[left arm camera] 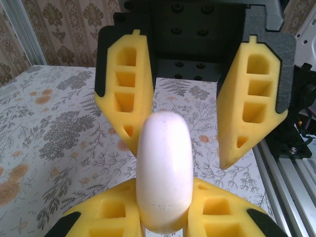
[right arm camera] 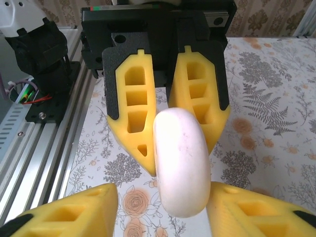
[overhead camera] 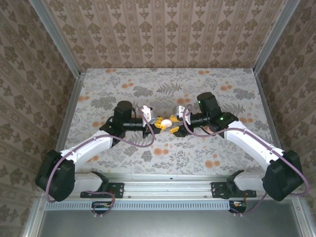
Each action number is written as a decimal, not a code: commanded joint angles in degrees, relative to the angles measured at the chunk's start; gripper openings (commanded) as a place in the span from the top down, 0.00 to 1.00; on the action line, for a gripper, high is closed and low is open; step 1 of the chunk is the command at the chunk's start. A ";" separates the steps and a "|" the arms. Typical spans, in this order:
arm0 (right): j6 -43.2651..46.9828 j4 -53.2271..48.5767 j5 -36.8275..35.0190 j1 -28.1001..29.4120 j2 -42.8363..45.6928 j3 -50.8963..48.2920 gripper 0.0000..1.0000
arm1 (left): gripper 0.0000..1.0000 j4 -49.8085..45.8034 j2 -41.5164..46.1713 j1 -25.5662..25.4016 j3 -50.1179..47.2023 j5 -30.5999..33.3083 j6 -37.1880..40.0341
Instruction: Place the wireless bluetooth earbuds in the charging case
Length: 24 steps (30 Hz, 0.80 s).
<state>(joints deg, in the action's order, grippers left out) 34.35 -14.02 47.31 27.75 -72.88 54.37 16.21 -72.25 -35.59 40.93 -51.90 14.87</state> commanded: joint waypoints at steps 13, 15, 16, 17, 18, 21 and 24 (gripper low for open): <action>1.20 1.63 4.46 0.21 -1.63 2.56 0.64 | 0.95 -0.70 1.28 -0.19 0.83 -1.14 1.05; 1.42 1.80 4.46 0.28 -1.85 2.67 0.66 | 0.95 -0.82 1.32 -0.18 0.90 -1.11 1.12; 1.56 1.80 4.41 0.30 -1.89 2.67 0.68 | 0.95 -0.97 1.38 -0.18 0.94 -1.02 1.14; 1.76 1.81 4.37 0.29 -2.00 2.74 0.69 | 0.95 -1.06 1.31 -0.18 0.83 -0.94 1.26; 2.03 1.81 4.37 0.29 -1.98 2.73 0.70 | 0.95 -1.09 1.32 -0.18 0.91 -0.81 1.29; 2.69 1.82 3.86 0.40 -1.95 2.72 0.78 | 0.95 -1.24 1.25 -0.18 0.94 -0.42 1.21; 3.20 1.59 3.53 0.38 -1.83 2.71 0.81 | 0.94 -1.35 1.15 -0.11 1.00 -0.13 1.02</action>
<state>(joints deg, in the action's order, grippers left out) 35.64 -13.06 48.47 27.62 -74.39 55.35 15.27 -72.23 -35.59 40.93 -52.34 15.31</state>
